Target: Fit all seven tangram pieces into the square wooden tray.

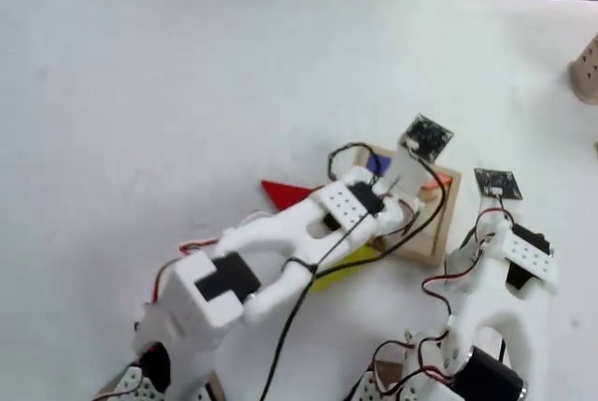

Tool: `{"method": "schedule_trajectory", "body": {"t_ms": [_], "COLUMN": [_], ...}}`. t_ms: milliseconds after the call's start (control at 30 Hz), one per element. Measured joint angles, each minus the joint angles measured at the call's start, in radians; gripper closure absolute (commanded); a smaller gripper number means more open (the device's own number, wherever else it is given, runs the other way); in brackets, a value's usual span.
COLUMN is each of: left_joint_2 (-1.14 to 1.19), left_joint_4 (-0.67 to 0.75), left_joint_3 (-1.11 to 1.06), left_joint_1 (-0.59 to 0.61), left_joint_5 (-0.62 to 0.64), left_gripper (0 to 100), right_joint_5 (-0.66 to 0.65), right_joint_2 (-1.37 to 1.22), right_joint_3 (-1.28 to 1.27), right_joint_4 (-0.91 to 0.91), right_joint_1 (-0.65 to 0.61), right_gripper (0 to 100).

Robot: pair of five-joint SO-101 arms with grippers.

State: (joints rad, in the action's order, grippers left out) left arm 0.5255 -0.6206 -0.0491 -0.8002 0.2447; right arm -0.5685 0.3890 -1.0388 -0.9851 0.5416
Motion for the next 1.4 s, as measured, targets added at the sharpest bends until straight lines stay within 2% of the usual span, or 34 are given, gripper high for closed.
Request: {"method": "schedule_trajectory", "body": {"t_ms": [367,600,933,1233,1400], "left_joint_2": [-0.002,-0.015,0.049,0.052,-0.014], "left_joint_4": [-0.018,-0.101,0.032,-0.029,-0.041], "left_joint_3": [0.002,0.002,0.035,0.049,-0.041], "left_joint_1": [0.031,-0.094,-0.104,-0.106,-0.117], "left_joint_5": [0.04,0.04,0.04,0.04,0.048], "left_gripper": [98,98,98,98,98], "right_joint_5": [0.0,0.0,0.0,0.012,0.012], "right_joint_2": [0.0,0.0,0.0,0.0,0.0], "right_joint_3": [0.0,0.0,0.0,0.0,0.0], "right_joint_4": [0.0,0.0,0.0,0.018,0.018], "right_joint_1": [0.0,0.0,0.0,0.002,0.002], "right_gripper": [98.1,98.1,98.1,98.1,98.1]}}
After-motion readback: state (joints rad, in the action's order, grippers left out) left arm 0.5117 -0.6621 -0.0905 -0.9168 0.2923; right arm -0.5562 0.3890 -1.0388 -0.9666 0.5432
